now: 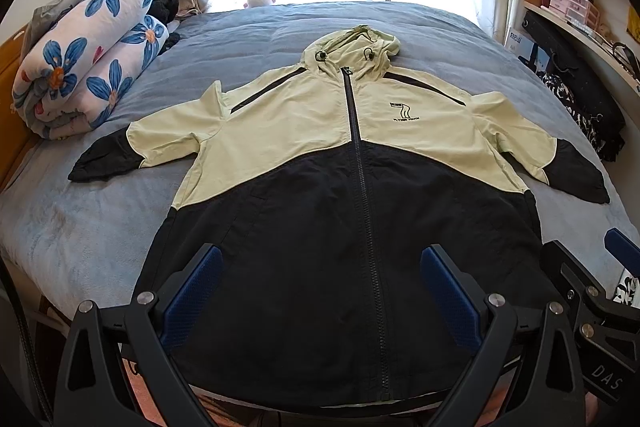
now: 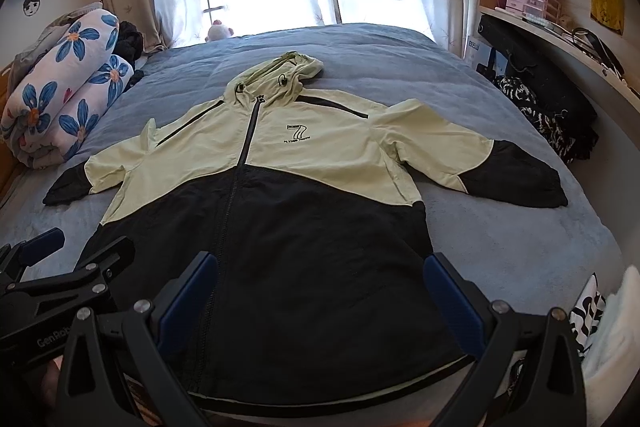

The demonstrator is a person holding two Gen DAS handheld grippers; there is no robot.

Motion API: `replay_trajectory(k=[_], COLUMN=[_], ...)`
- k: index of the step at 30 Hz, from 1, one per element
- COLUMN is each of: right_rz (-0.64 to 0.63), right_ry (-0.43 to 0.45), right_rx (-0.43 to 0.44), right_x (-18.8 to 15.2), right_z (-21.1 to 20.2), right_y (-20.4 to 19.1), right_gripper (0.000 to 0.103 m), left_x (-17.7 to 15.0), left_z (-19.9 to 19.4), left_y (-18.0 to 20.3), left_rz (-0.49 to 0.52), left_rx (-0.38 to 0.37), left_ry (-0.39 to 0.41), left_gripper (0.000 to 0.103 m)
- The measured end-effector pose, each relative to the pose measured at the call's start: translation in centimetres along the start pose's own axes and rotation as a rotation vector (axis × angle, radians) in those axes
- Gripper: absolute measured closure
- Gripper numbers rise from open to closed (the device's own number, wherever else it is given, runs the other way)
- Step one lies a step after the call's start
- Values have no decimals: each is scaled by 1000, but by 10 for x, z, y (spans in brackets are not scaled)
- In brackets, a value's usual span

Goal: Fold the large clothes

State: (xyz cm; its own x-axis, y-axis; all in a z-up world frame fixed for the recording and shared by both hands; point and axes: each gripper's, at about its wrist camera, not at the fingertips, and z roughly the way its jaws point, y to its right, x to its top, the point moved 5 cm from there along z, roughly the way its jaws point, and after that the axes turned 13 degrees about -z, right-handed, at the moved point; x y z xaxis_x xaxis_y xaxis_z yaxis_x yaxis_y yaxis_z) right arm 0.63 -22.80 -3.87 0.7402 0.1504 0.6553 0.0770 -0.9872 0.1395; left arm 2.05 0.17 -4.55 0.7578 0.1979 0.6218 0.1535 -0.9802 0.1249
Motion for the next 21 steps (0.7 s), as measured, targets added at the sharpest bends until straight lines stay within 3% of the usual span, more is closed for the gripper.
replay_trajectory(k=[21], right_rz=[0], right_ry=[-6], right_rx=[8], right_x=[-1], right_z=[2], right_y=[-3], right_gripper=[0], left_x=[0], left_z=[1], left_y=[-1], left_rz=[0], left_rx=[1], left_ry=[-3], left_gripper=[4])
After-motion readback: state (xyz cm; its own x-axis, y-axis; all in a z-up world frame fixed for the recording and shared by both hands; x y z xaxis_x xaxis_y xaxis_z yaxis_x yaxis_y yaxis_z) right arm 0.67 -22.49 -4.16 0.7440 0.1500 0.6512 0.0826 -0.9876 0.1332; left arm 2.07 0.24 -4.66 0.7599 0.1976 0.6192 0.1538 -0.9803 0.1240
